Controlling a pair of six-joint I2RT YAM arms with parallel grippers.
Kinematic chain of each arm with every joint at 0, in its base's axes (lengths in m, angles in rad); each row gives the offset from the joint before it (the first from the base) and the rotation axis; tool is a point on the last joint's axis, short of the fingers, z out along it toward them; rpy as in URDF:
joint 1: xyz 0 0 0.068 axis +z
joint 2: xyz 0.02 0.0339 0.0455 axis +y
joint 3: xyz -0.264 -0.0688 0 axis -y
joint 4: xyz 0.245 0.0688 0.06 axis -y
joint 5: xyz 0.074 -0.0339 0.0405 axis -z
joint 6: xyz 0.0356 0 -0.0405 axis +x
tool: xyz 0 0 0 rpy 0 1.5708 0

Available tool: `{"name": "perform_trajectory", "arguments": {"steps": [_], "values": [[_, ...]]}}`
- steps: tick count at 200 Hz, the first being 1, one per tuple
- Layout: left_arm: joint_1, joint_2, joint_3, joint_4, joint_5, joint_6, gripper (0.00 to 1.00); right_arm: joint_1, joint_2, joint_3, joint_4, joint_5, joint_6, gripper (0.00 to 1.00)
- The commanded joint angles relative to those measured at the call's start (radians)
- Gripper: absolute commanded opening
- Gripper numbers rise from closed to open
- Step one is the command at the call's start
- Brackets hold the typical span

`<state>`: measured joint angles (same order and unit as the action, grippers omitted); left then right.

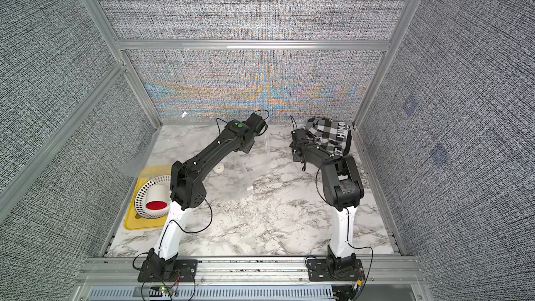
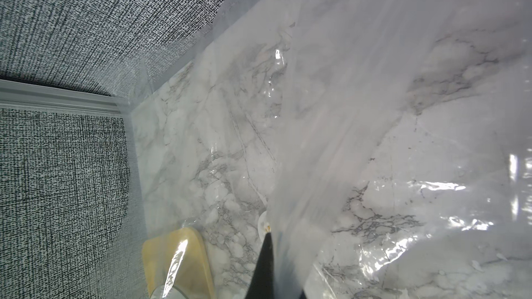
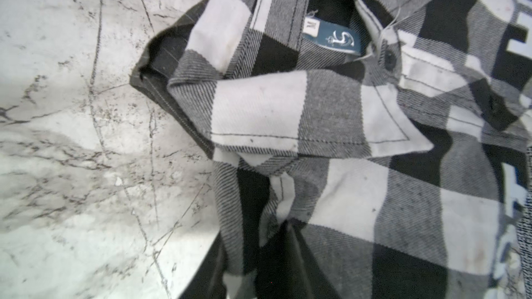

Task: Place the folded shirt into the vacuum bag
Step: Move the shirt at the center of the board.

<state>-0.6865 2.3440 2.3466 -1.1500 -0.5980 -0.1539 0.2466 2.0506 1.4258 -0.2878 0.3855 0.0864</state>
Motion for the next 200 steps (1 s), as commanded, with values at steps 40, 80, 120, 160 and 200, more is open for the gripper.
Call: {"name": "perform_trajectory", "arguments": {"steps": [40, 80, 120, 160, 200], "values": [[0.001, -0.003, -0.005, -0.008, 0.009, 0.004, 0.0, 0.003, -0.13, -0.01, -0.066, 0.052, 0.043, 0.01], [0.001, -0.027, -0.04, 0.006, 0.022, -0.001, 0.0, 0.028, -0.255, 0.008, -0.196, 0.082, 0.069, 0.0], [0.001, -0.037, -0.056, 0.007, 0.033, -0.002, 0.0, 0.102, -0.341, 0.002, -0.326, 0.056, 0.138, 0.0], [0.001, -0.048, -0.082, 0.018, 0.044, -0.005, 0.0, 0.124, -0.343, -0.109, -0.224, -0.211, 0.178, 0.03], [0.001, -0.073, -0.113, 0.019, 0.051, -0.013, 0.0, 0.11, -0.318, -0.134, -0.125, -0.338, 0.167, 0.49]]}}
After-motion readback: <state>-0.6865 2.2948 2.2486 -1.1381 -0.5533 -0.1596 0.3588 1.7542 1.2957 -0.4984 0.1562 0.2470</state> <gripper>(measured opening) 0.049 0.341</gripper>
